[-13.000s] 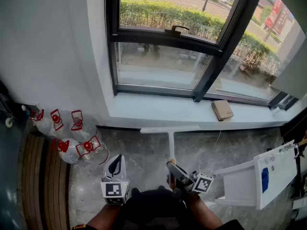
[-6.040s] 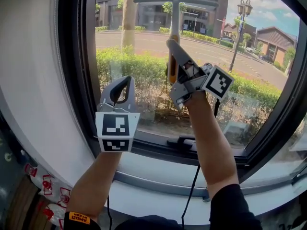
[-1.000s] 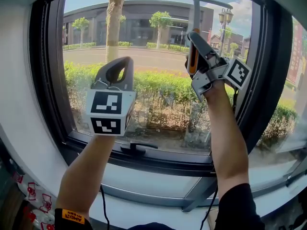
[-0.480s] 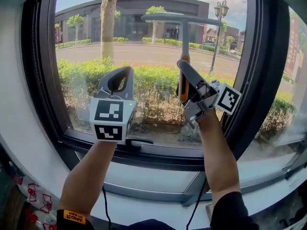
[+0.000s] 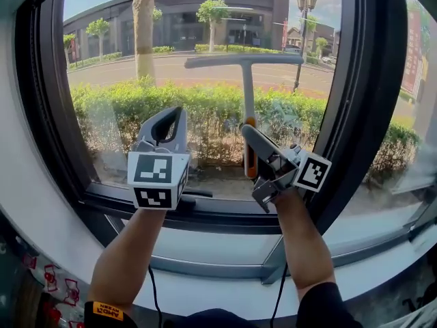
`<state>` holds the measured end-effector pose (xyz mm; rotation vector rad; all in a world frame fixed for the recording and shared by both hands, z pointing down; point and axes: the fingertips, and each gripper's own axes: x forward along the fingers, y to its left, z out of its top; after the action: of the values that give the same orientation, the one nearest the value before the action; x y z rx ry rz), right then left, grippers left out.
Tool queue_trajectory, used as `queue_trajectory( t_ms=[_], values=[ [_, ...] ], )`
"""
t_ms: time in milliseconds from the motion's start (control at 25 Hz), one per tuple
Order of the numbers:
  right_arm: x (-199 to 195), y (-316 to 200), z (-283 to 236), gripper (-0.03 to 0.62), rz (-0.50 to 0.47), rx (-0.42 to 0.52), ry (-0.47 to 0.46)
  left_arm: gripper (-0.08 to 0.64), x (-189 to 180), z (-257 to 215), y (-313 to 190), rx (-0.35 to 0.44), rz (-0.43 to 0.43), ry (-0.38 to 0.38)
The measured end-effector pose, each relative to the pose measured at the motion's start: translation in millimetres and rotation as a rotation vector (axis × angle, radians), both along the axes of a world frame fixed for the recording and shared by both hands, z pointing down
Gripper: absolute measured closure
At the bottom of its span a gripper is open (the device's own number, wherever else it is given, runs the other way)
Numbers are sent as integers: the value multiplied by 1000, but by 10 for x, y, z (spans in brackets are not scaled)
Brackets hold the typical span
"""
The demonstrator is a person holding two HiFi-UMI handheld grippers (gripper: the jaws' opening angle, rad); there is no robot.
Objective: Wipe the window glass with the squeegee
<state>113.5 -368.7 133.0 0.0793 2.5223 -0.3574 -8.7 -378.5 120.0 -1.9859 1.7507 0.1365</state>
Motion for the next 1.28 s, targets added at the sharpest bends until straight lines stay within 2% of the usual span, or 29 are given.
queue_trajectory(
  t_ms=[440,680,840,1280],
  values=[
    [103,38,681,541,3,-69,31,545,193,696,-92,-83,40,24],
    [146,86,641,543,1,-51,41,545,206,704,-88,-85,36,28],
    [204,108,285,543,4,11,20,545,228,517,-11,-41,38,17],
    [408,45,-1435,543,53,171,-84,545,274,-231,375,117,20,-28]
  ],
)
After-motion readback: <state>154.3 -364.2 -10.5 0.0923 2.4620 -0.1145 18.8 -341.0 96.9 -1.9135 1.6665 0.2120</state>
